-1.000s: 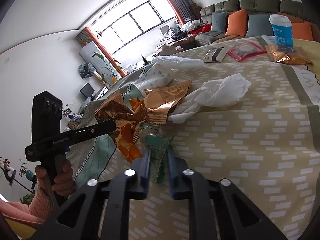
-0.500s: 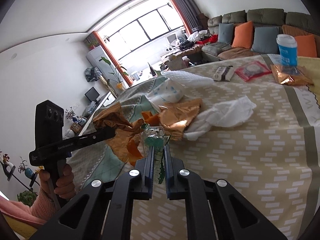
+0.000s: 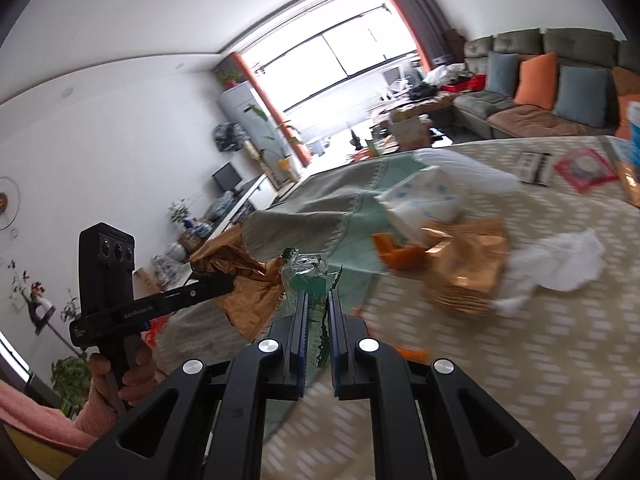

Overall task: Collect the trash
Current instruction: 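Carry the wrapper and bottle over the teal bin with both grippers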

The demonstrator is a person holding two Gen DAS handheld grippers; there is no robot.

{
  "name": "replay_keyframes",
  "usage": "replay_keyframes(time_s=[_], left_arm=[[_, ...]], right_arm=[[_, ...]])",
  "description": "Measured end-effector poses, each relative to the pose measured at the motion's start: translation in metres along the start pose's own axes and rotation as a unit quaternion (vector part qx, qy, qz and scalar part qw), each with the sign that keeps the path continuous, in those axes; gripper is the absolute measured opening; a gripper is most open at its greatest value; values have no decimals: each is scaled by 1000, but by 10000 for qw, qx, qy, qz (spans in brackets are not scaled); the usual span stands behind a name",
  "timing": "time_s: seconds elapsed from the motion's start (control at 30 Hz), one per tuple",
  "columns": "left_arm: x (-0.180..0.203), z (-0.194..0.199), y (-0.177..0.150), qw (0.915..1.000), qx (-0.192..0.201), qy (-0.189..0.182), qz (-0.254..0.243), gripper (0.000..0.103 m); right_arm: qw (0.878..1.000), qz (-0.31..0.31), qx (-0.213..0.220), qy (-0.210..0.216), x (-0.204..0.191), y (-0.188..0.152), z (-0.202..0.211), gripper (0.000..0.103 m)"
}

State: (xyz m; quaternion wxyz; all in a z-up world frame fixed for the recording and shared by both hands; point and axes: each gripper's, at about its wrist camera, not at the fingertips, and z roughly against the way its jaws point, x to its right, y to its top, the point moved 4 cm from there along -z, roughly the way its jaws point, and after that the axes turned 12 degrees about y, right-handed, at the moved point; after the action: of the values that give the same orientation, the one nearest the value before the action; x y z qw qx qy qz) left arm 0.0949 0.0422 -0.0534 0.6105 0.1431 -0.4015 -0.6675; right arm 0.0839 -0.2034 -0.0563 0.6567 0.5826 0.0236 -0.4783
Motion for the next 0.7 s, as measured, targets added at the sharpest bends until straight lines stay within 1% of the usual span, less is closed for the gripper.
replay_keyframes(time_s=[0.3, 0.43, 0.7], left_arm=[[-47, 40, -8, 9976, 314, 465, 403, 6], [-73, 58, -12, 9947, 430, 680, 643, 6], [-109, 89, -17, 9872, 657, 1056, 999, 6]], right_arm=[[9980, 202, -366, 468, -24, 4, -49, 9], [9954, 350, -560, 688, -39, 7, -75, 9], [9876, 625, -904, 1124, -68, 11, -119, 9]])
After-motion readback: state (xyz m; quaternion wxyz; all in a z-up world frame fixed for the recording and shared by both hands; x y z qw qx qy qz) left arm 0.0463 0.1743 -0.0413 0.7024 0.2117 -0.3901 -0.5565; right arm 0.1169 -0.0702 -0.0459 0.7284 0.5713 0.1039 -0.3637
